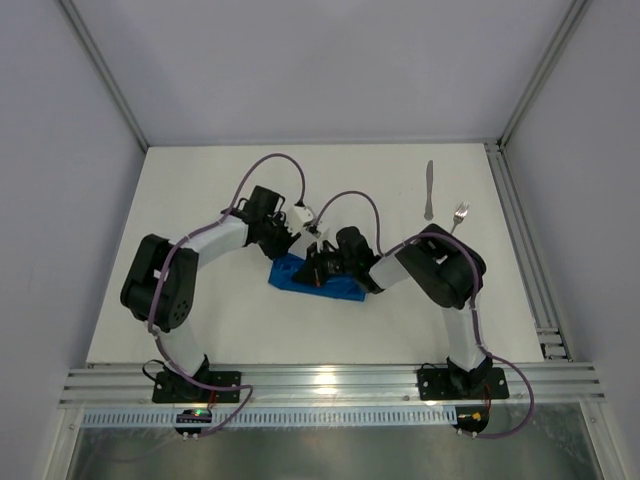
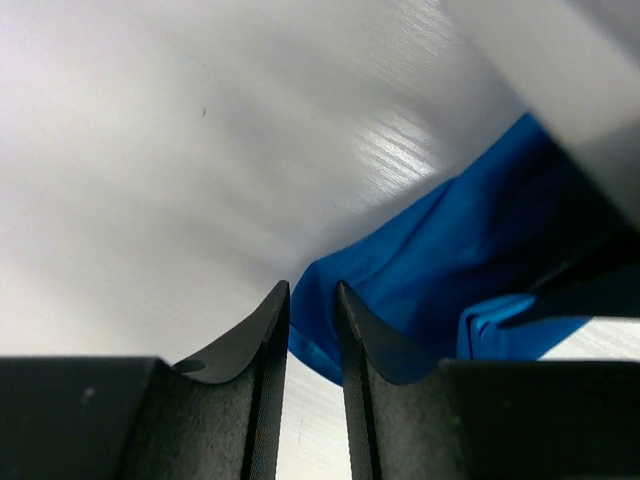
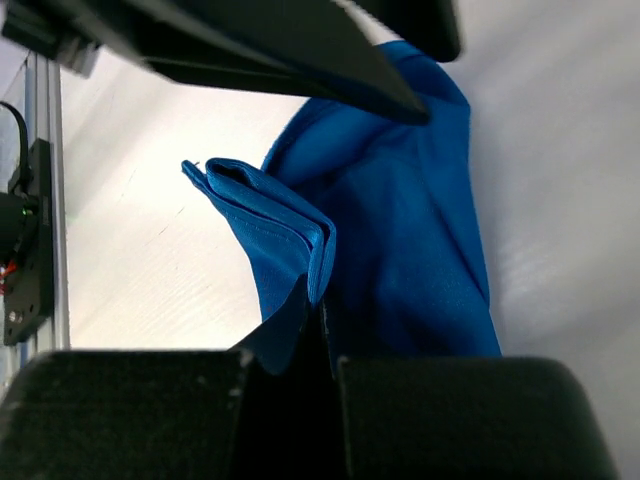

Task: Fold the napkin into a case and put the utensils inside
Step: Grasp the top corner of the smaller rectangle folded napkin from the folded napkin.

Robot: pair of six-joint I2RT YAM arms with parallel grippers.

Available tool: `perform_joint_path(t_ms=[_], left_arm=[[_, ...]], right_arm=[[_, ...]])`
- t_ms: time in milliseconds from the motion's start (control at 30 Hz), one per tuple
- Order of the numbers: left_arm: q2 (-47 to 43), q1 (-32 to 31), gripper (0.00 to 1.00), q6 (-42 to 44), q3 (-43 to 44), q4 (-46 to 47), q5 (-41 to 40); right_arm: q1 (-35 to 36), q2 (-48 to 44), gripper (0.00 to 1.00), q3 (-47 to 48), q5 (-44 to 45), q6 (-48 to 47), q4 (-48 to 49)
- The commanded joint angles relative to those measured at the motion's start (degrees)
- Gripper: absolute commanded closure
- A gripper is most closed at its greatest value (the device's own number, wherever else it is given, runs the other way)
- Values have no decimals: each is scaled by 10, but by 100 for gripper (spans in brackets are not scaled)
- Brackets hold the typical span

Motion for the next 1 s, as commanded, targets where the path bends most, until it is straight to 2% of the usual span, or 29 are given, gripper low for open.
perform_joint_path(t_ms=[0,167,367,500,567,600,633,667,733,967], left_arm=[[-25,-3,72,16,-14,-34,-17],[-35,-3,73,16,-21,-35,-16],[-54,-3,90,12,-32,-22,-32],[-61,-3,93,3,-36,-10,-25],[-57,-3,84,2,-32,-11,3],[-56,-3,75,8,-29,-15,46],[-56,-4,59,21,-27,-23,60],[-56,-6,56,23,-30,-19,67],[-53,-22,52,42,-34,-6,51],[-10,-33,51,48,-22,37,-22]], right_arm=[[-30,-15,96,4,38,61,-51],[-40,-4,95,27,34,117,-81],[-44,12,95,36,45,144,-99],[-44,19,95,38,40,150,-101],[-44,22,95,38,35,144,-95],[-44,24,95,38,32,144,-95],[-44,26,95,41,29,143,-95],[-44,28,95,43,25,143,-95],[-45,29,95,43,20,147,-89],[-45,30,96,44,7,144,-82]])
